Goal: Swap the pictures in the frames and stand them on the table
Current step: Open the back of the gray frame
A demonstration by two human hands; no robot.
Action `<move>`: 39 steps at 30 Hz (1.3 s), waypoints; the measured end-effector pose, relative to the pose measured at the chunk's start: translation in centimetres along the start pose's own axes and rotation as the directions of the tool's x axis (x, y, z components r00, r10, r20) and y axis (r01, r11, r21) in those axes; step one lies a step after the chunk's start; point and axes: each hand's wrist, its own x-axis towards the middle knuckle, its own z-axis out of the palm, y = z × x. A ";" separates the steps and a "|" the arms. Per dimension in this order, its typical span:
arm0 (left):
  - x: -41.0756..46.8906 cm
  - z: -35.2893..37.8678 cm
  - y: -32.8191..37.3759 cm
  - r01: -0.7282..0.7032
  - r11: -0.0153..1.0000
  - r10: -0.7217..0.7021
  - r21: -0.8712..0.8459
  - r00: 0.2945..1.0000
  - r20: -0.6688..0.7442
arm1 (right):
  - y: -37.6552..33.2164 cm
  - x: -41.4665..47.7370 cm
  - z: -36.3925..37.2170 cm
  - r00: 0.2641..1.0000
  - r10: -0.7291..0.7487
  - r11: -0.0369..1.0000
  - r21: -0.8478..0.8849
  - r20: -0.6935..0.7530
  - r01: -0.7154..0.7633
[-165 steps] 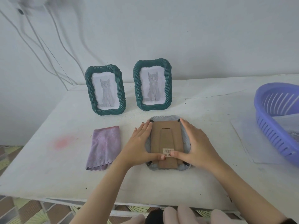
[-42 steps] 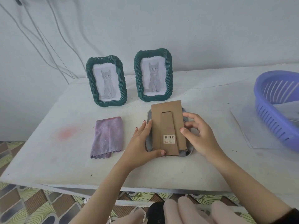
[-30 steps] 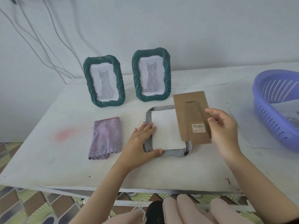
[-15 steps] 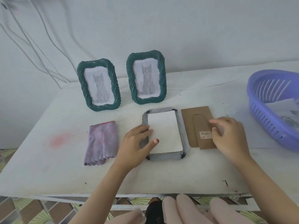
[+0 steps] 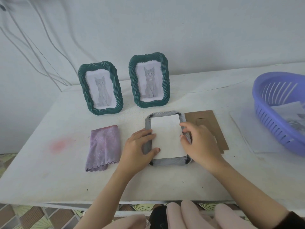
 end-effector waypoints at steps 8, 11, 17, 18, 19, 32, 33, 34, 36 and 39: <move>-0.1 0.1 -0.2 0.006 1.000 -0.006 -0.019 1.000 -0.015 | -0.7 0.4 -0.1 0.994 0.083 0.971 0.221 0.068 -0.096; -0.1 0.1 -0.2 0.009 1.000 -0.009 -0.023 1.000 -0.005 | -0.5 0.4 -0.1 0.995 0.093 0.968 0.231 0.046 -0.101; 0.0 0.0 -0.3 -0.008 1.000 0.008 -0.025 1.000 0.008 | -0.5 0.1 0.2 0.989 0.091 0.982 0.176 -0.112 -0.071; 0.0 0.0 -0.3 -0.017 0.999 0.017 -0.027 1.000 0.009 | -0.5 0.1 0.2 0.987 0.091 0.981 0.185 -0.135 -0.065; 0.0 0.0 -0.3 -0.022 0.999 0.022 -0.028 1.000 0.009 | -0.4 0.2 0.1 0.984 0.093 0.977 0.206 -0.153 -0.061; 2.3 -0.4 5.5 0.173 0.789 -0.165 -0.590 0.984 0.067 | 0.9 0.3 -4.9 0.958 0.286 0.652 0.726 0.034 -0.220; 2.6 -0.4 6.3 0.198 0.721 -0.180 -0.664 0.979 0.097 | 1.0 0.2 -5.4 0.960 0.279 0.646 0.733 0.034 -0.214; 2.9 -0.3 7.1 0.207 0.675 -0.186 -0.708 0.977 0.108 | 1.2 0.0 -5.9 0.962 0.272 0.644 0.737 0.028 -0.204; 3.4 -0.1 8.4 0.211 0.626 -0.191 -0.751 0.975 0.114 | 1.5 -0.3 -6.9 0.964 0.265 0.659 0.729 0.003 -0.183; 4.0 0.9 9.8 0.225 0.619 -0.179 -0.752 0.973 0.144 | 2.0 -0.9 -8.5 0.965 0.259 0.701 0.696 -0.041 -0.158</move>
